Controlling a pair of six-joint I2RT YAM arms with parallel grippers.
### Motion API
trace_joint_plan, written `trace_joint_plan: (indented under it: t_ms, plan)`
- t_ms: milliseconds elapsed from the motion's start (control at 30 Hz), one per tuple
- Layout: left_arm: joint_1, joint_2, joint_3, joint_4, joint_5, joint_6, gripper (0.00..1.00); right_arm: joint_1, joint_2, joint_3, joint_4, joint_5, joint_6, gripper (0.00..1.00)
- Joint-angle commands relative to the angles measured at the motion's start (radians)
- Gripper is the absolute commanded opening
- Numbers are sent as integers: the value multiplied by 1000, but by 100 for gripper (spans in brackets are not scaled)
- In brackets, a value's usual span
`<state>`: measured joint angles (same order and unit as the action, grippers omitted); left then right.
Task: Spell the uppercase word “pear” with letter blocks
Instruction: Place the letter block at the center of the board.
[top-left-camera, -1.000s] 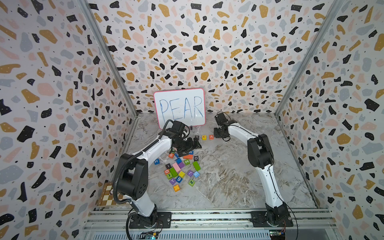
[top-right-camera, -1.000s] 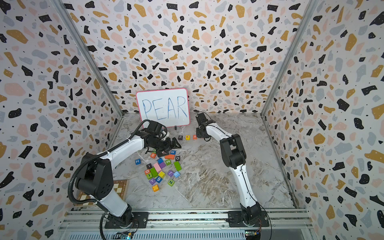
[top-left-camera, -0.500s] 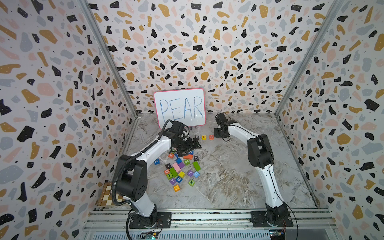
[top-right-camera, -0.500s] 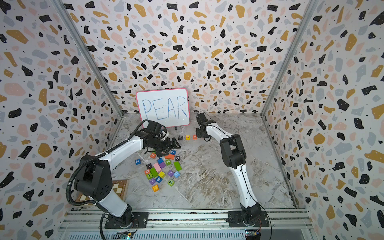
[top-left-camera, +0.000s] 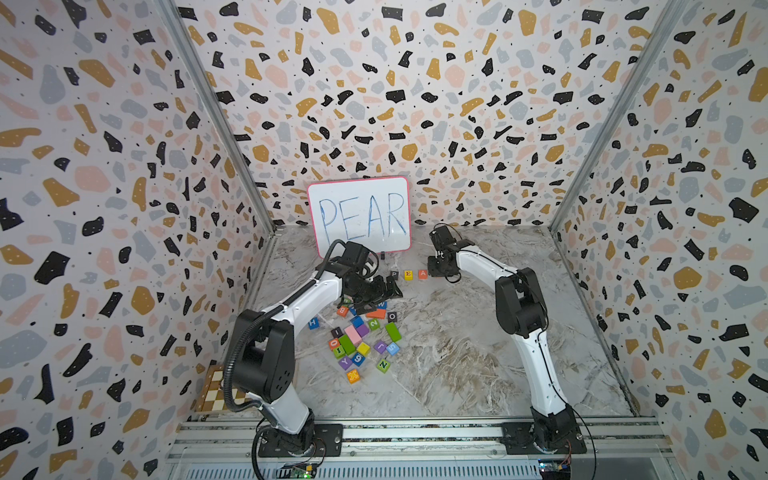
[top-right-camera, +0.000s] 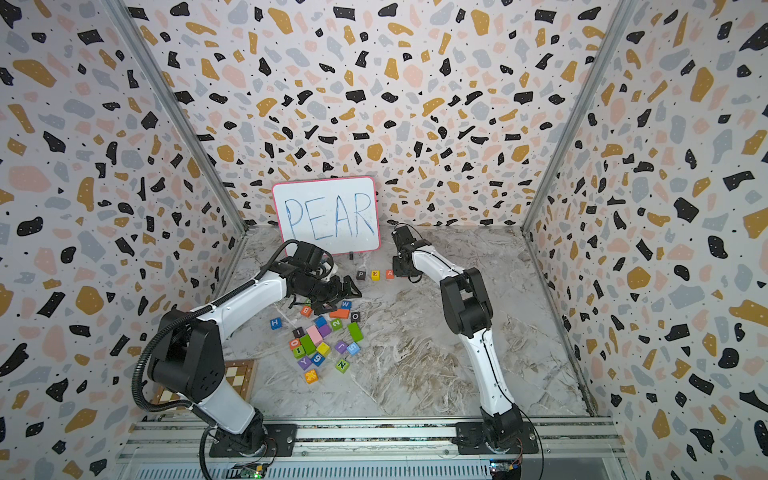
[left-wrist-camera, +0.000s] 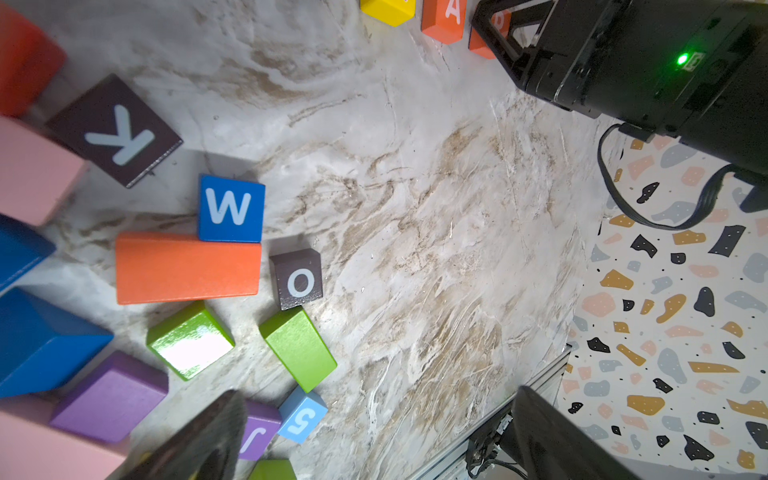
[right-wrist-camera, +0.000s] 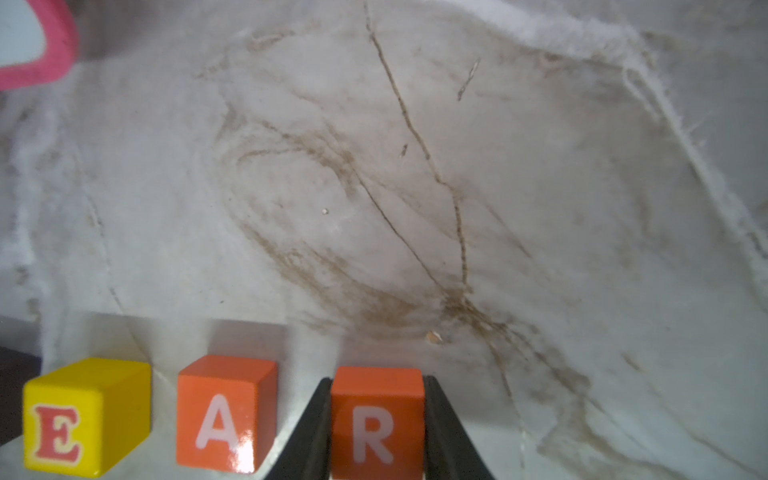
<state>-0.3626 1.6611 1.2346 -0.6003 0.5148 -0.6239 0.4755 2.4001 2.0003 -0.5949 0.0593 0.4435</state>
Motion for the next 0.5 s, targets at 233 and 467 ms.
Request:
trace_joint_plan:
  t_ms: [233, 467]
  plan:
    - [5, -27, -17, 0, -1, 1, 99, -3, -24, 7, -49, -14, -6, 35]
    - [6, -26, -17, 4, 0, 0, 99, -8, -28, 8, -48, -15, -5, 38]
